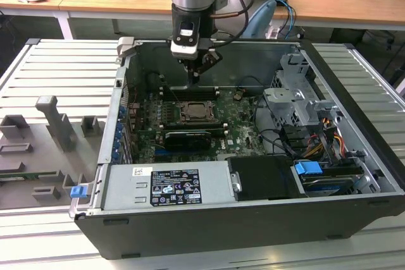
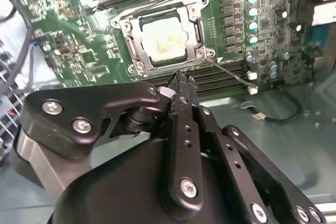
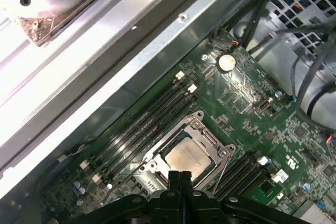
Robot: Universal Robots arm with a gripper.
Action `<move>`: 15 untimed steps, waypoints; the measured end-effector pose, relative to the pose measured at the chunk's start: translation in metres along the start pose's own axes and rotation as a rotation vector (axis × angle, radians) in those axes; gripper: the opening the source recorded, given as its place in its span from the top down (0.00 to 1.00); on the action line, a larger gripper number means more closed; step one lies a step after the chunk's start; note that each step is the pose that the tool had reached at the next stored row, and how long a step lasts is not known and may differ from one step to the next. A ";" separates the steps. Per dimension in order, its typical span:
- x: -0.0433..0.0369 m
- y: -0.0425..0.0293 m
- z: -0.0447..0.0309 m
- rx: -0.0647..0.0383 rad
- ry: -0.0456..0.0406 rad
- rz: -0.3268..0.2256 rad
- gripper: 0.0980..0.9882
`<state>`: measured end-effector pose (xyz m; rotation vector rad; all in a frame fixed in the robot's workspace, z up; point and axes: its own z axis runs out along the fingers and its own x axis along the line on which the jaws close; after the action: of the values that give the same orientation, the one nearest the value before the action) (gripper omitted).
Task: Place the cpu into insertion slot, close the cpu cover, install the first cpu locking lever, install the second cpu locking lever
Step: 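Install the first cpu locking lever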
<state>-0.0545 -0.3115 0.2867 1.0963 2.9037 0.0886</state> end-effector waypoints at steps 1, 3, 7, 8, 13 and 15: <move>0.0000 0.0000 0.0001 0.000 0.0013 -0.019 0.99; 0.0000 -0.0001 0.0005 -0.001 0.0043 -0.064 0.99; 0.0003 -0.0004 0.0016 -0.002 0.0106 -0.161 0.99; 0.0004 -0.0007 0.0019 -0.002 0.0111 -0.166 0.99; 0.0011 -0.0015 0.0034 -0.003 0.0138 -0.205 0.99; 0.0015 -0.0018 0.0038 -0.003 0.0161 -0.240 0.99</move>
<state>-0.0567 -0.3117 0.2828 0.7414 3.0213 0.0949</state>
